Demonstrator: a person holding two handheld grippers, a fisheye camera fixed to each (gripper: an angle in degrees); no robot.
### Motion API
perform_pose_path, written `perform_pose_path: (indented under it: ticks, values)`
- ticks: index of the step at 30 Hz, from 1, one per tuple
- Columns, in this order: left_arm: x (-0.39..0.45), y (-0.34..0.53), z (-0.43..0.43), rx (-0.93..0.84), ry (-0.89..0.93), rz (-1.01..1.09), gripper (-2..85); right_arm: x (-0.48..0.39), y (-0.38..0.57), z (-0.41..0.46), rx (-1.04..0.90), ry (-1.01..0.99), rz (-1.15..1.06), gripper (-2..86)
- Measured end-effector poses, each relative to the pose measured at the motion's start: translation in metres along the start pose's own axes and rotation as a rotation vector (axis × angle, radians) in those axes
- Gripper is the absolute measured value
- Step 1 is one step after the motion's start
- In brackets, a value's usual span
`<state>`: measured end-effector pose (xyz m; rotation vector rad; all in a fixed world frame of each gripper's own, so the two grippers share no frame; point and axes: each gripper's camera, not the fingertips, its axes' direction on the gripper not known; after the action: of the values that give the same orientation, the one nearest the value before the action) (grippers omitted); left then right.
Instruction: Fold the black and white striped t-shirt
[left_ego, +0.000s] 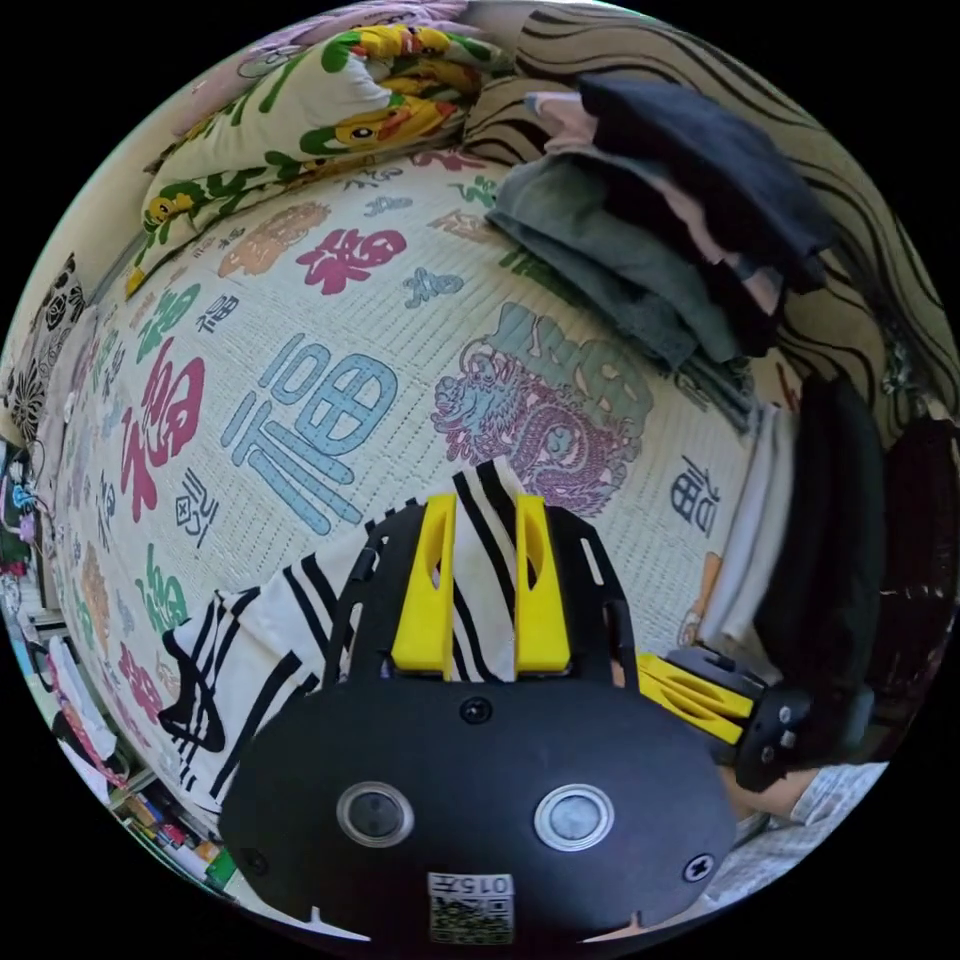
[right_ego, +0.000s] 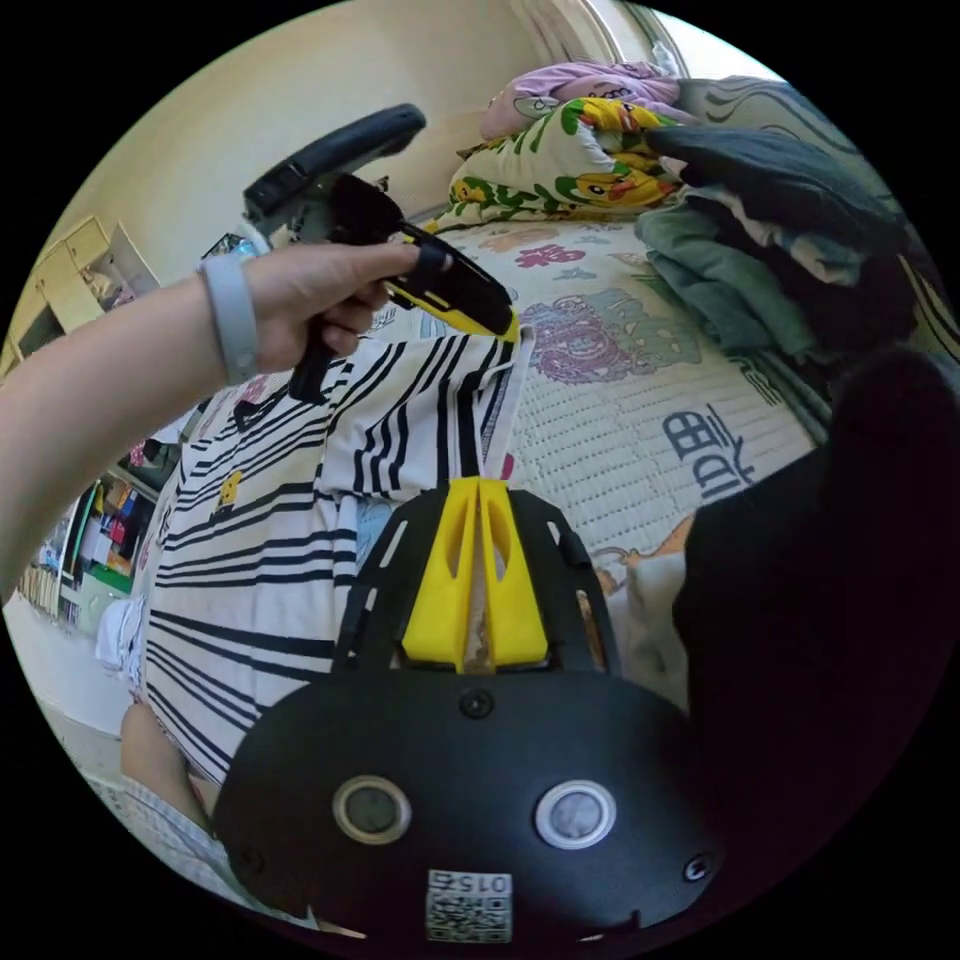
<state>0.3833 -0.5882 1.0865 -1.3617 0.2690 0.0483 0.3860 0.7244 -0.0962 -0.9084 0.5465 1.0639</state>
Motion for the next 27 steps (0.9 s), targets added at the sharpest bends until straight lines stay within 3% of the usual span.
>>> perform_pose_path:
  ticks: [6,13,19,27]
  values:
    - [0.008,-0.045,-0.026,0.017,-0.011,-0.012,8.7,0.022,-0.003,-0.006,0.038,0.003,0.013,-0.5]
    - [0.007,-0.087,-0.057,0.011,0.023,-0.035,8.9,0.026,-0.042,0.029,-0.115,-0.017,-0.089,5.8]
    - [0.012,-0.125,-0.064,-0.037,0.013,-0.026,10.5,0.032,-0.047,0.026,-0.095,-0.069,-0.127,0.2]
    - [0.015,-0.157,-0.059,-0.071,-0.035,-0.005,9.5,0.039,-0.042,0.003,-0.046,-0.081,-0.138,-0.5]
